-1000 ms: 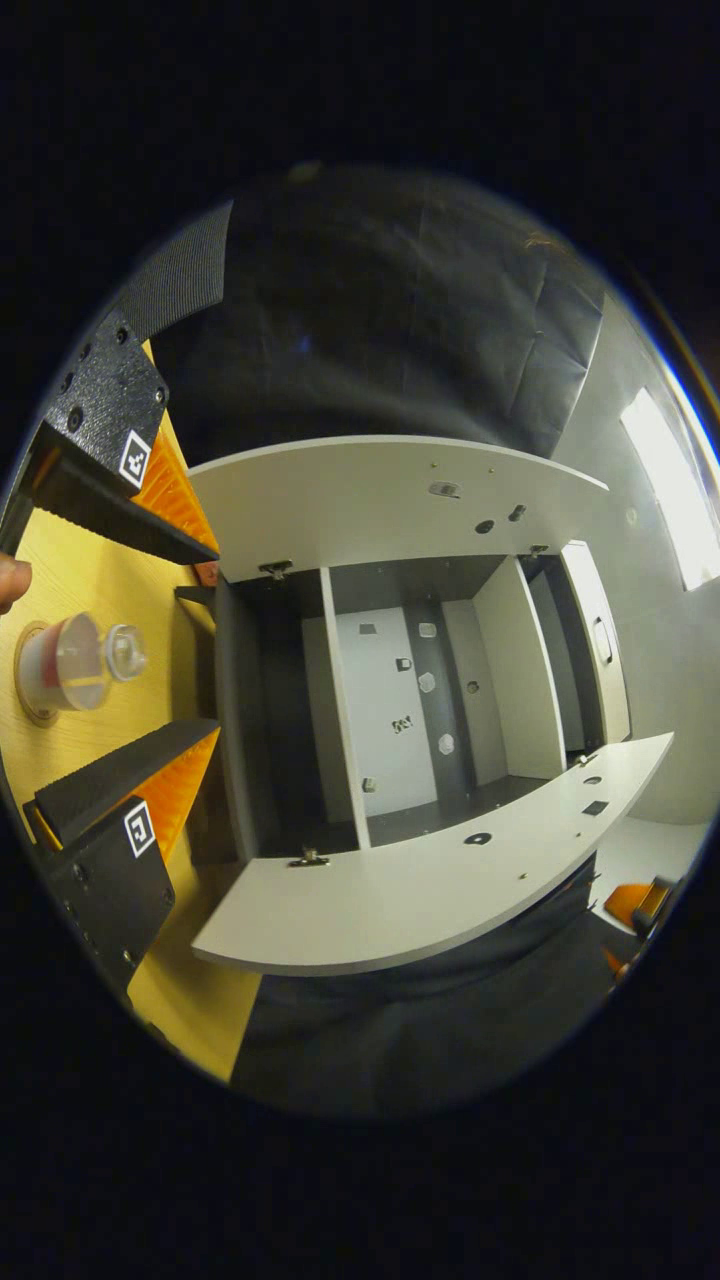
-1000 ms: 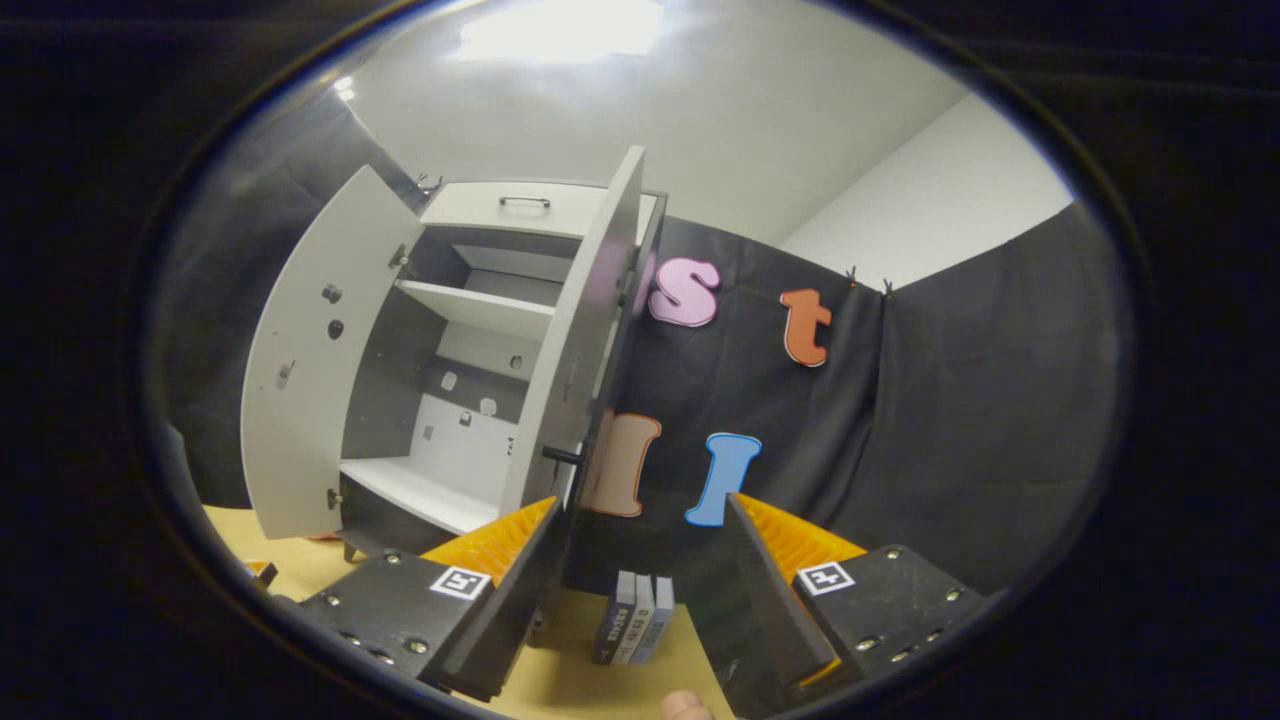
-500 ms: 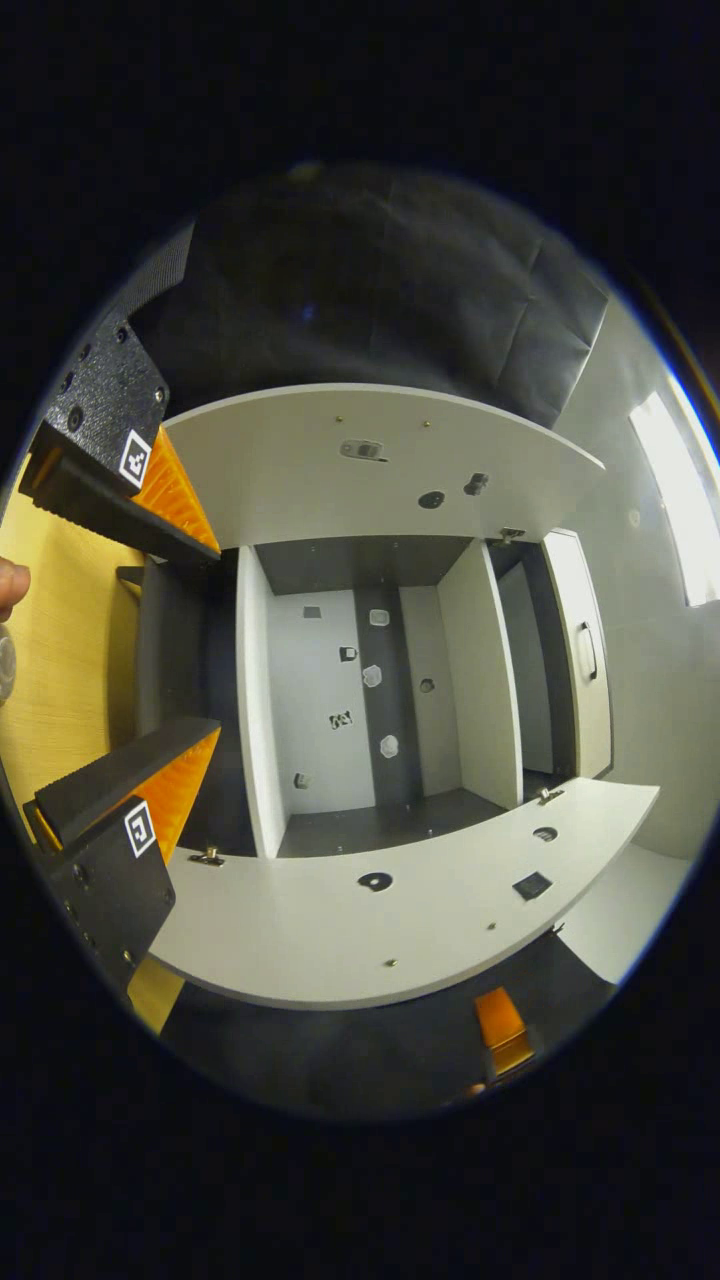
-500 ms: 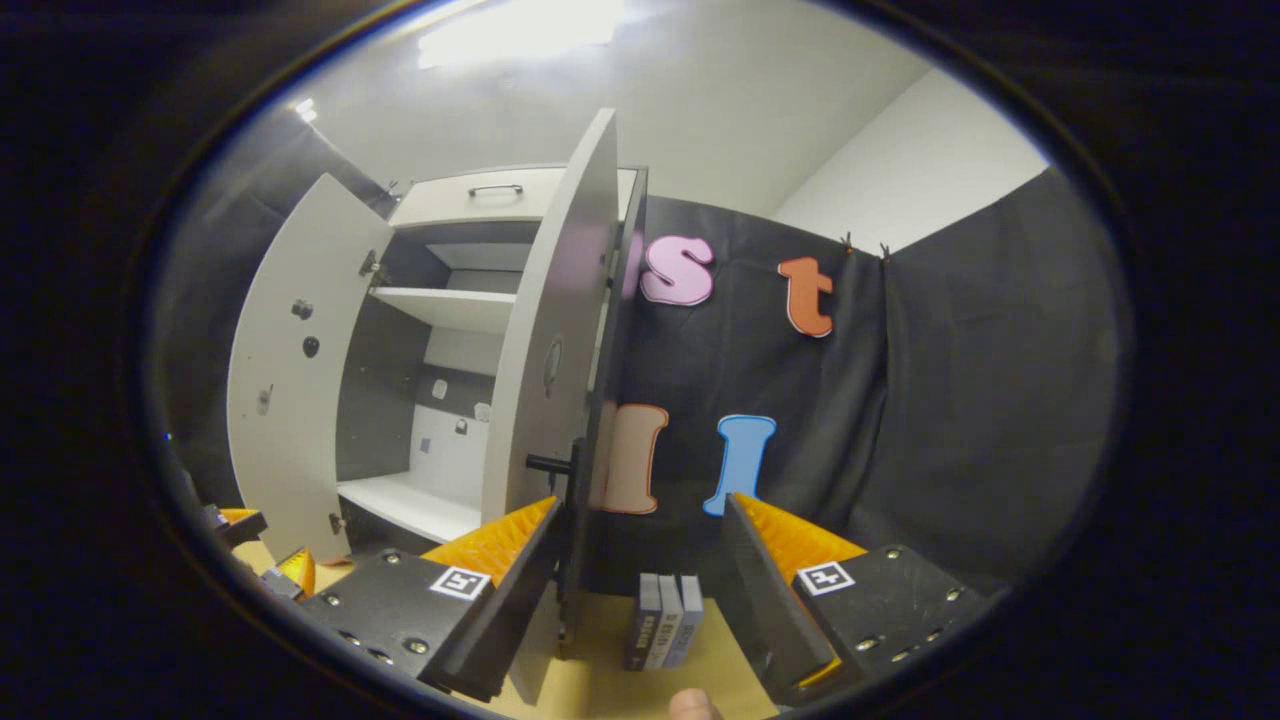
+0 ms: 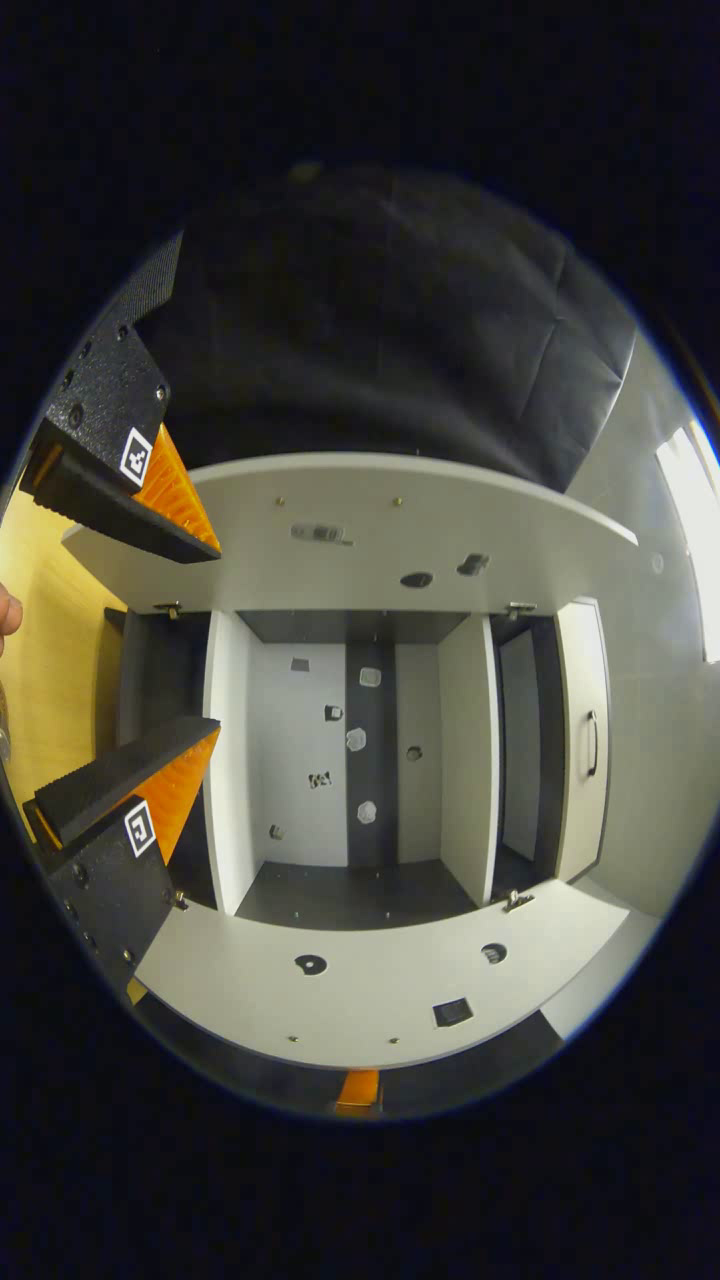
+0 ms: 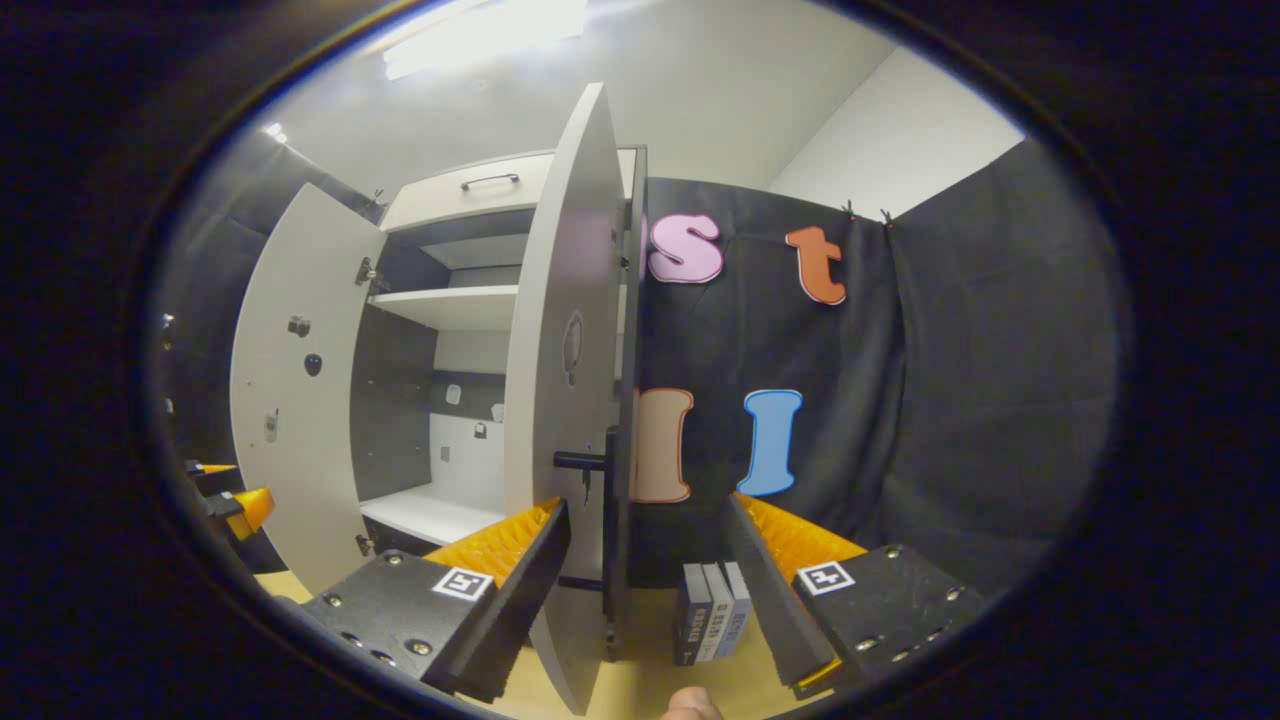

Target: Grasp the bottle in the cabinet with the left hand and place it on the coaster, then close the right door with the right hand and the left door with the left hand.

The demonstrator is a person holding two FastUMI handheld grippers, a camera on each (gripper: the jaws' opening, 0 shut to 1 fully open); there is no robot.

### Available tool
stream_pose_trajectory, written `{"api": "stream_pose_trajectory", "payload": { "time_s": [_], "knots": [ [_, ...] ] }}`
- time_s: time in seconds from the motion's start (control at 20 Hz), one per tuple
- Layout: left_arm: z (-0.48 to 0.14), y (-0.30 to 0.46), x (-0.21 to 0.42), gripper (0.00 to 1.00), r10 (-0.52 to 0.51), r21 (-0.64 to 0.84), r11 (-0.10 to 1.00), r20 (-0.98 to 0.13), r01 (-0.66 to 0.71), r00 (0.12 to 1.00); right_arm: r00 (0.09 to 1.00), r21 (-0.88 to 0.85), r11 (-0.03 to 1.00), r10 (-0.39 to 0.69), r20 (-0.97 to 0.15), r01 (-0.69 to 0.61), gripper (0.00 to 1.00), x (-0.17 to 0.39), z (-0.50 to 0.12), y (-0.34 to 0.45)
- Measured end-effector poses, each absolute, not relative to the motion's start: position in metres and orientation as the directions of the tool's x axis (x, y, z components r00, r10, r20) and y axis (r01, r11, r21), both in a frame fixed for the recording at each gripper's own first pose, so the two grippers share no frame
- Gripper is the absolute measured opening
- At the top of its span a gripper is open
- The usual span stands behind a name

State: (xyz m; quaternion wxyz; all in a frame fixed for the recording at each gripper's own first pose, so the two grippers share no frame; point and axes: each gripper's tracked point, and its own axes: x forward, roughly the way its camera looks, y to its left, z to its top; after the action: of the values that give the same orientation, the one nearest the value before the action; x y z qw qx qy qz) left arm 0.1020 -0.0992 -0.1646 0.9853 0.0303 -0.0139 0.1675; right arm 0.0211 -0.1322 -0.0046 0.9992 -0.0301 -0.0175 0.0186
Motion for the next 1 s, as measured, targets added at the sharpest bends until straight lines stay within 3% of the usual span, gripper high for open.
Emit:
{"api": "stream_pose_trajectory", "payload": {
  "time_s": [0.3,0.55,0.85,1.0],
  "knots": [
    [-0.139,-0.007,0.077,0.98,0.473,0.059,0.876,0.082,-0.478,0.877,0.99,-0.024,0.991,0.135,0.033,-0.134,0.95,0.041,-0.014,-0.04],
    [-0.154,0.059,0.075,0.99,0.531,0.038,0.846,0.037,-0.533,0.846,0.958,0.083,0.954,0.284,0.041,-0.287,0.92,0.059,-0.018,0.067],
    [-0.173,0.089,0.099,0.93,0.467,-0.021,0.884,-0.005,-0.467,0.884,0.942,0.101,0.94,0.312,0.123,-0.324,0.95,0.07,0.0,0.123],
    [-0.187,0.082,0.113,0.96,0.408,-0.044,0.912,-0.032,-0.409,0.913,0.951,0.11,0.947,0.288,0.116,-0.3,0.95,0.067,0.001,0.128]
  ]
}}
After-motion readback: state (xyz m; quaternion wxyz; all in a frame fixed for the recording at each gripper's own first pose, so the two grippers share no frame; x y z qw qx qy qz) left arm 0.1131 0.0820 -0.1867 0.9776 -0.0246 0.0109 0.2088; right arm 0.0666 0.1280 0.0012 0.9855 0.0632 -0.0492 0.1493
